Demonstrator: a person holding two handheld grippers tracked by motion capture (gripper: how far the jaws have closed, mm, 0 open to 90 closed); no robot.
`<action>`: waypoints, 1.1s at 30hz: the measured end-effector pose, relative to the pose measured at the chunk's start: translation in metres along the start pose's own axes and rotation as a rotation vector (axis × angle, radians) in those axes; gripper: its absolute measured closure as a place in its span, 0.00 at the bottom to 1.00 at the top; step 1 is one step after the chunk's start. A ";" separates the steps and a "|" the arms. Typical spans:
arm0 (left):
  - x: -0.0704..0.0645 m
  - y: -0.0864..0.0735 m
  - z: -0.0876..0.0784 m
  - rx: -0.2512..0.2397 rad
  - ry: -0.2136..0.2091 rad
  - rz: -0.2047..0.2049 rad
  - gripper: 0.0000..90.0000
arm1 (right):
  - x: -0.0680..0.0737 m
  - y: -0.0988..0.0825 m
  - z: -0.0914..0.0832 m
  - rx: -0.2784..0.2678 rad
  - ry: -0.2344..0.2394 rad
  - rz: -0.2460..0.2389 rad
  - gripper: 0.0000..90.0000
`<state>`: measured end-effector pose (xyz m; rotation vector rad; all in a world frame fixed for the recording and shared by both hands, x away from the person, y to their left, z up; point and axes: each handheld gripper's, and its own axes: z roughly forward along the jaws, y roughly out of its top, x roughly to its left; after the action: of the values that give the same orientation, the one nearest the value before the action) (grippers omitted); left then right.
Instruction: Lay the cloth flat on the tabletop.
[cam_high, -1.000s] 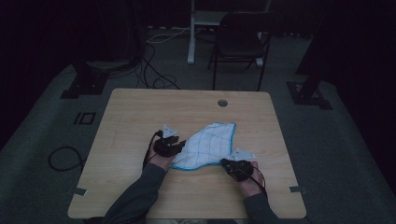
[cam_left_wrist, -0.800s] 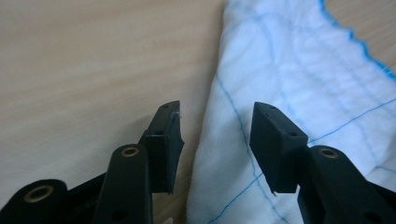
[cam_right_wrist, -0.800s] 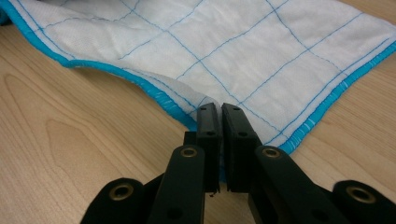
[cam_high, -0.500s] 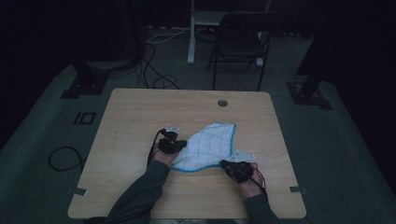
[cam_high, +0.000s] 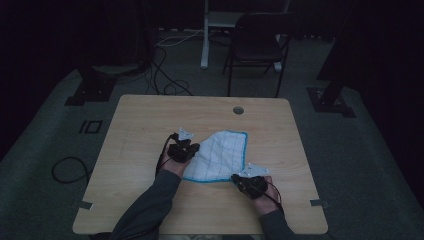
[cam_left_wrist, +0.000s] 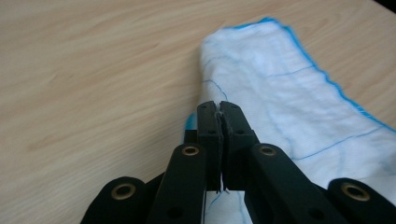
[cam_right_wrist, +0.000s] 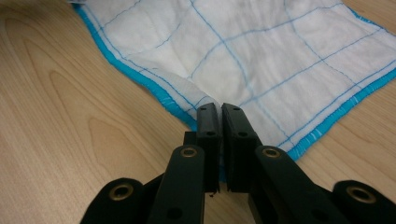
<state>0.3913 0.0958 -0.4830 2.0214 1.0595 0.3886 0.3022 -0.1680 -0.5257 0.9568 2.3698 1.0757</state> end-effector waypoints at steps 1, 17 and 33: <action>-0.005 0.002 -0.001 -0.008 -0.008 0.010 0.98 | 0.000 -0.001 -0.001 -0.001 0.000 0.001 0.96; -0.095 -0.013 0.013 0.009 -0.137 0.249 0.98 | -0.020 -0.004 -0.013 -0.041 -0.088 0.105 0.79; -0.097 -0.029 0.006 -0.022 -0.266 0.185 0.74 | -0.024 0.002 -0.014 -0.055 -0.122 0.118 0.79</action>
<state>0.3202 0.0250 -0.5001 2.0891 0.7055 0.2167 0.3120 -0.1917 -0.5140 1.1210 2.1985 1.0867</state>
